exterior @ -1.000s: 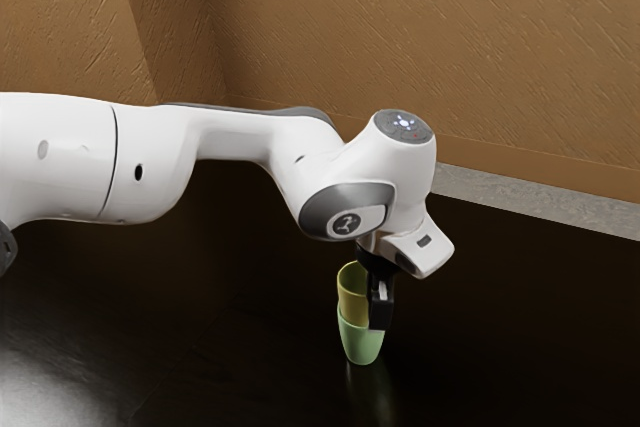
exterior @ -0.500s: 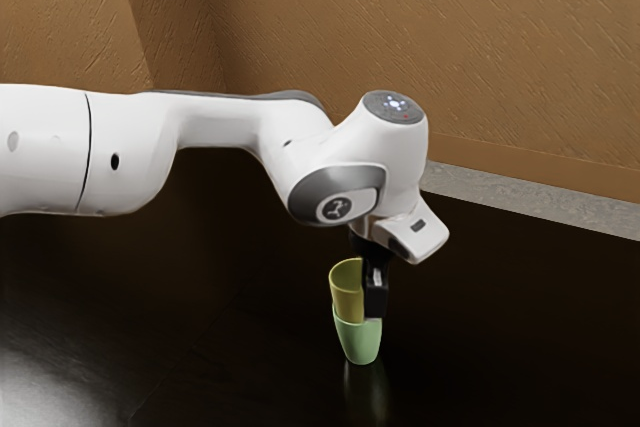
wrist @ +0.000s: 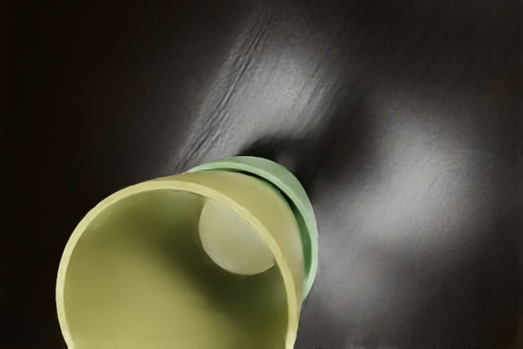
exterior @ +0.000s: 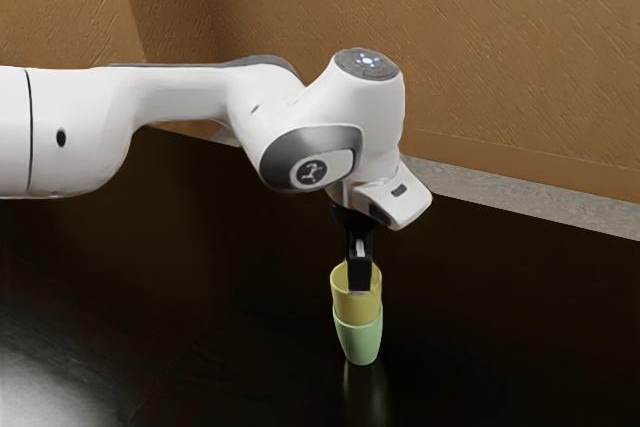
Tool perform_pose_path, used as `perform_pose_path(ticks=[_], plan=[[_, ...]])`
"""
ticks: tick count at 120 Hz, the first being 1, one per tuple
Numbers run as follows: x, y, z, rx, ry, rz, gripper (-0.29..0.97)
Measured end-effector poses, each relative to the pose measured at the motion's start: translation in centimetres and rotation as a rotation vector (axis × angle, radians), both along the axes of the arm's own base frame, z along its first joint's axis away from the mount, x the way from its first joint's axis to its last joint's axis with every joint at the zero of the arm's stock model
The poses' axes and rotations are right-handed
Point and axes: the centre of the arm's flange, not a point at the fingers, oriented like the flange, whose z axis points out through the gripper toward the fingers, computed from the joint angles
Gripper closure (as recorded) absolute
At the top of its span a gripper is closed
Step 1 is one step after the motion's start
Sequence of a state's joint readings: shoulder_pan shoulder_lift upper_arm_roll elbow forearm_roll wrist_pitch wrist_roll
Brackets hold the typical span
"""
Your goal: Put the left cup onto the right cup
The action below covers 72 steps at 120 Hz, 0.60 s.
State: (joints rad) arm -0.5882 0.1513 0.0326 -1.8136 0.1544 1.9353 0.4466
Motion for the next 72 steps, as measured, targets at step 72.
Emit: perform_pose_path(ticks=[72], plan=[[2.4,12.4,6.5,-0.014,0.005,0.127,0.00]])
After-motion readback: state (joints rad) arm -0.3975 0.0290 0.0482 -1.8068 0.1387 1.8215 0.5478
